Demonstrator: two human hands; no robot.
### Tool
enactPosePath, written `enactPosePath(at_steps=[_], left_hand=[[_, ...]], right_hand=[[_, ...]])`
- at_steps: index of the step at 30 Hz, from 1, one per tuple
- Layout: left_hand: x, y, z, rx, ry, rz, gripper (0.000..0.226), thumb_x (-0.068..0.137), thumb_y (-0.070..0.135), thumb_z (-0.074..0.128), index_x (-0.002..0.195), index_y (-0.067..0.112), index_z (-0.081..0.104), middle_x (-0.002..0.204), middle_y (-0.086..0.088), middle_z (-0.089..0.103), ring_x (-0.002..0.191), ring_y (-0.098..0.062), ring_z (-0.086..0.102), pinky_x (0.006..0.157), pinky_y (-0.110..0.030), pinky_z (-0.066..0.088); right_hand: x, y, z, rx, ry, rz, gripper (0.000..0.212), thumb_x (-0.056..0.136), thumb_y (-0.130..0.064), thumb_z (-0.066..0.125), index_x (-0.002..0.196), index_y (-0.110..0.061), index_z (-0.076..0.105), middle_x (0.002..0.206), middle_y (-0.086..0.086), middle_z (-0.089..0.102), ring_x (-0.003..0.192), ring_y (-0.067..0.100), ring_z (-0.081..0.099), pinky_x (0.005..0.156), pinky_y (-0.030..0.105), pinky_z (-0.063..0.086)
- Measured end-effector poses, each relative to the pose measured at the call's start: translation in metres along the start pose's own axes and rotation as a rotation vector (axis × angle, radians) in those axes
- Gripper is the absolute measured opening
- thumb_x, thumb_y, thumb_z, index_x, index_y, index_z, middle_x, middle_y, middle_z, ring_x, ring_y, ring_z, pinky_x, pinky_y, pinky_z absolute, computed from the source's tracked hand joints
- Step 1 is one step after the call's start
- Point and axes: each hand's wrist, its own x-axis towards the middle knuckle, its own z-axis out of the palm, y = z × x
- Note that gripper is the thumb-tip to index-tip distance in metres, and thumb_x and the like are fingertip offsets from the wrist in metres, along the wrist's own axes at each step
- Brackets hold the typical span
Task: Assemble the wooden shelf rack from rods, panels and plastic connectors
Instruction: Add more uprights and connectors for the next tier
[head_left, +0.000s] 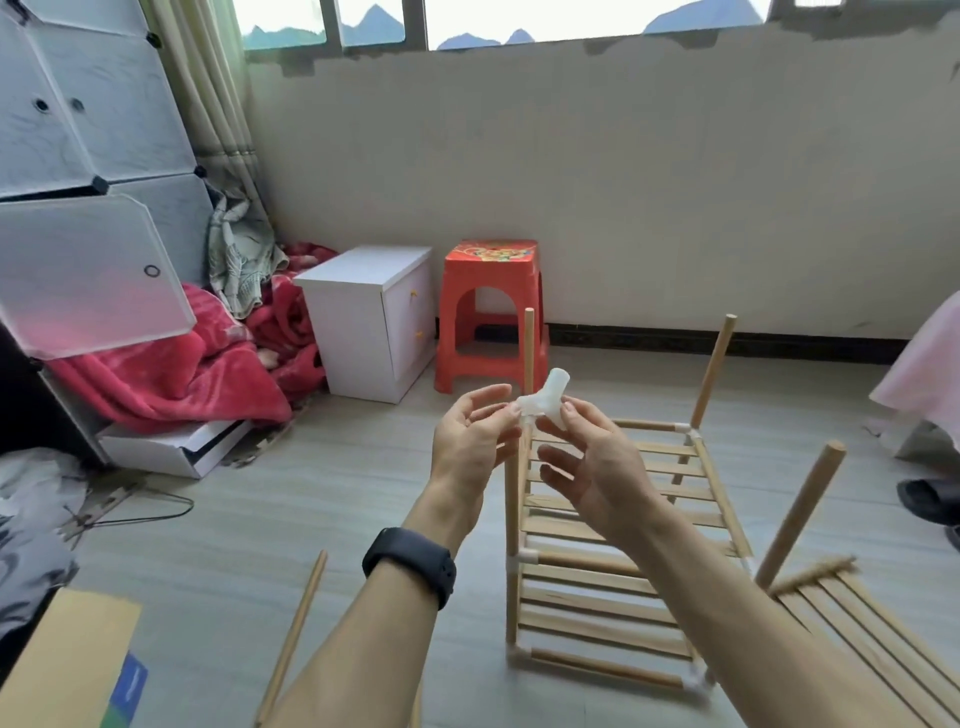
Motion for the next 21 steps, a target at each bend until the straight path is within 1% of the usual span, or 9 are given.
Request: enactPosePath(at_steps=[1, 5, 8, 11, 13, 14, 16, 18, 21], left_hand=[[0.0, -0.001, 0.0, -0.002, 0.013, 0.001, 0.023, 0.095, 0.014, 0.069, 0.118, 0.014, 0.067, 0.105, -0.01, 0.075, 0.082, -0.017, 0.071, 0.071, -0.025, 0.06], [0.002, -0.002, -0.002, -0.025, -0.029, 0.009, 0.03, 0.092, 0.023, 0.073, 0.122, 0.018, 0.067, 0.103, -0.01, 0.077, 0.095, -0.025, 0.073, 0.086, -0.037, 0.061], [0.006, 0.003, -0.005, -0.064, -0.039, 0.063, 0.038, 0.088, 0.028, 0.076, 0.125, 0.021, 0.065, 0.104, -0.003, 0.078, 0.099, -0.024, 0.074, 0.08, -0.03, 0.061], [0.013, 0.009, -0.007, -0.058, 0.002, 0.08, 0.04, 0.089, 0.028, 0.076, 0.128, 0.023, 0.065, 0.104, -0.002, 0.077, 0.097, -0.018, 0.074, 0.073, -0.023, 0.057], [0.018, 0.011, -0.009, -0.01, 0.034, 0.086, 0.037, 0.092, 0.03, 0.073, 0.128, 0.026, 0.066, 0.106, 0.001, 0.077, 0.101, -0.017, 0.072, 0.075, -0.025, 0.055], [0.02, 0.01, -0.01, 0.018, 0.037, 0.093, 0.032, 0.093, 0.032, 0.071, 0.125, 0.029, 0.069, 0.108, 0.003, 0.076, 0.103, -0.016, 0.071, 0.078, -0.026, 0.053], [0.023, 0.009, -0.009, 0.058, 0.019, 0.11, 0.022, 0.095, 0.035, 0.068, 0.116, 0.032, 0.074, 0.108, 0.008, 0.076, 0.106, -0.013, 0.069, 0.083, -0.029, 0.051], [0.027, 0.006, -0.007, 0.077, -0.004, 0.12, 0.017, 0.096, 0.032, 0.067, 0.111, 0.032, 0.076, 0.104, 0.012, 0.076, 0.102, -0.008, 0.07, 0.081, -0.025, 0.054], [0.03, -0.002, -0.006, 0.106, 0.014, 0.142, 0.014, 0.097, 0.024, 0.066, 0.107, 0.029, 0.075, 0.092, 0.016, 0.077, 0.086, 0.003, 0.071, 0.065, -0.008, 0.05]], right_hand=[[0.002, 0.001, 0.002, 0.038, -0.017, 0.015, 0.024, 0.105, -0.03, 0.053, 0.117, -0.02, 0.071, 0.099, 0.003, 0.074, 0.072, 0.016, 0.067, 0.067, 0.031, 0.052], [0.011, 0.008, 0.008, 0.026, -0.055, 0.001, 0.021, 0.102, -0.032, 0.059, 0.115, -0.027, 0.075, 0.104, 0.001, 0.075, 0.075, 0.014, 0.068, 0.065, 0.028, 0.051], [0.016, 0.009, 0.014, -0.082, -0.048, -0.063, 0.026, 0.096, -0.039, 0.066, 0.118, -0.027, 0.074, 0.104, -0.001, 0.076, 0.077, 0.011, 0.071, 0.065, 0.025, 0.053], [0.023, 0.004, 0.023, -0.261, 0.027, -0.133, 0.027, 0.092, -0.043, 0.069, 0.116, -0.03, 0.073, 0.107, -0.004, 0.076, 0.085, 0.012, 0.07, 0.074, 0.028, 0.052], [0.027, 0.0, 0.027, -0.333, 0.058, -0.158, 0.024, 0.096, -0.041, 0.067, 0.115, -0.028, 0.073, 0.109, -0.003, 0.076, 0.096, 0.018, 0.07, 0.08, 0.034, 0.051], [0.028, -0.002, 0.028, -0.365, 0.062, -0.171, 0.025, 0.097, -0.044, 0.063, 0.113, -0.028, 0.074, 0.107, -0.004, 0.076, 0.099, 0.019, 0.069, 0.081, 0.035, 0.049], [0.029, -0.003, 0.03, -0.439, 0.088, -0.221, 0.032, 0.1, -0.053, 0.054, 0.105, -0.029, 0.076, 0.1, -0.01, 0.077, 0.096, 0.012, 0.069, 0.078, 0.03, 0.046], [0.031, -0.002, 0.03, -0.478, 0.128, -0.28, 0.034, 0.102, -0.052, 0.049, 0.1, -0.03, 0.075, 0.095, -0.014, 0.076, 0.092, 0.008, 0.07, 0.076, 0.027, 0.047], [0.035, 0.003, 0.028, -0.485, 0.156, -0.292, 0.038, 0.104, -0.05, 0.047, 0.1, -0.025, 0.076, 0.094, -0.009, 0.077, 0.095, 0.014, 0.07, 0.076, 0.028, 0.051]])
